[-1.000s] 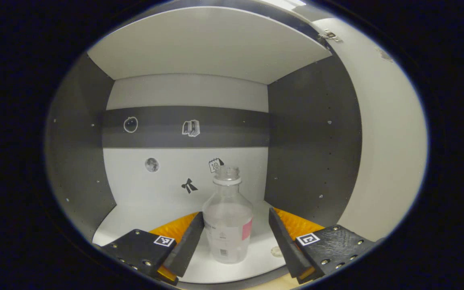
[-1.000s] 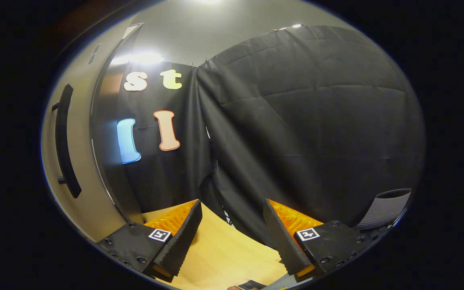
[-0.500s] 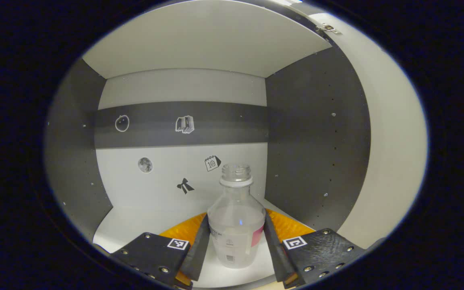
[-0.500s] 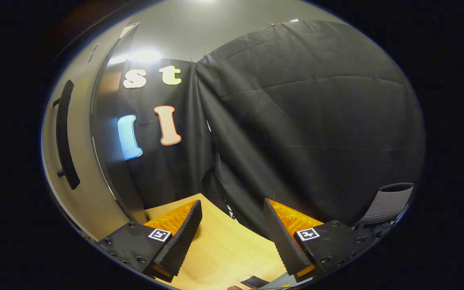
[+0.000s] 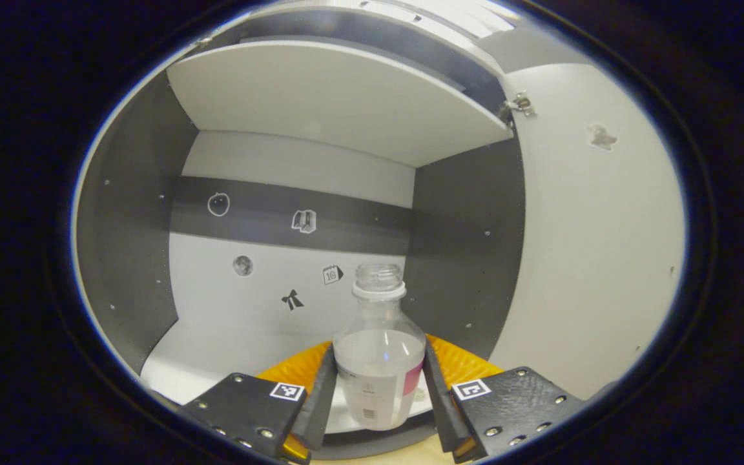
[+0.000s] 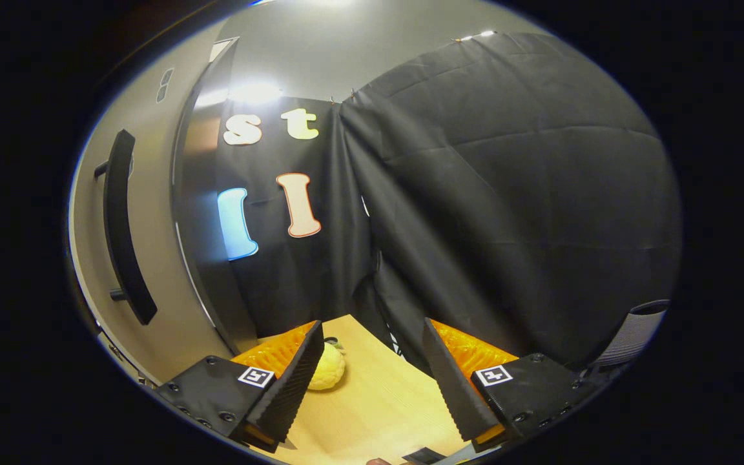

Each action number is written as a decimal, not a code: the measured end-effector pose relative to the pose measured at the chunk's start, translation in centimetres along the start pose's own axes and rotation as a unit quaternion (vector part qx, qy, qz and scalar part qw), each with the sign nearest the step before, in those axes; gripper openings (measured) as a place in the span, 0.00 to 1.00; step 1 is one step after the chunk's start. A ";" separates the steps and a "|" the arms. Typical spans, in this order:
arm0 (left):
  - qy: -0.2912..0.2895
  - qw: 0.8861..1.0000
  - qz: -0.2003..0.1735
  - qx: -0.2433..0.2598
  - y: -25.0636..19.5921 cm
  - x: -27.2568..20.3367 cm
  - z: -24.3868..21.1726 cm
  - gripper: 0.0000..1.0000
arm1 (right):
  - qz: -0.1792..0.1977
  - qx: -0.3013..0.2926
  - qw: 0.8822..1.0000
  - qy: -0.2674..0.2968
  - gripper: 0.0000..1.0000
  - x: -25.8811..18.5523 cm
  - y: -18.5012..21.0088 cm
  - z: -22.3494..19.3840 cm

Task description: Grasp the bottle in the cabinet with the left hand and place it on the coaster, then close the right door with the right hand and the left door with the left hand.

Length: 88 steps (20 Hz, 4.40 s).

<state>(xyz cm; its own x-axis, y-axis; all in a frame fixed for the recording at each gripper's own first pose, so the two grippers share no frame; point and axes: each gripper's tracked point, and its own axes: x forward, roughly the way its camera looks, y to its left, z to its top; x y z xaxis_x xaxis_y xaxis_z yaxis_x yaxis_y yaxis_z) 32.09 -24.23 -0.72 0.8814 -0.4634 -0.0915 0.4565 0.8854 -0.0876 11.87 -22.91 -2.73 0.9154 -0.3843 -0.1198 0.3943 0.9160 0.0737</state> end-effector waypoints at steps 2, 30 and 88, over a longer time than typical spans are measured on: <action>-0.004 1.000 0.000 0.012 0.0 -2.9 0.1 0.75 | 0.005 -0.007 1.000 -0.008 0.97 0.2 0.3 0.7; 0.079 0.996 0.043 -0.017 -0.7 -25.2 -28.2 0.68 | 0.023 -0.003 1.000 -0.021 0.94 -7.8 2.1 1.5; -0.046 0.966 0.254 0.020 9.5 -35.2 5.2 1.00 | 0.142 -0.026 0.984 -0.106 0.97 -4.4 8.6 12.5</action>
<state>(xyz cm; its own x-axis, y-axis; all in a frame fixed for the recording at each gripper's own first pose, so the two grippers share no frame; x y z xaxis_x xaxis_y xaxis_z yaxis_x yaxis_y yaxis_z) 6.01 0.74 6.82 0.9991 0.0337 -0.0244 -0.0342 0.9993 -0.0169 12.28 -14.84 10.83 0.9868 -0.1218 0.1069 0.1200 0.9925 0.0225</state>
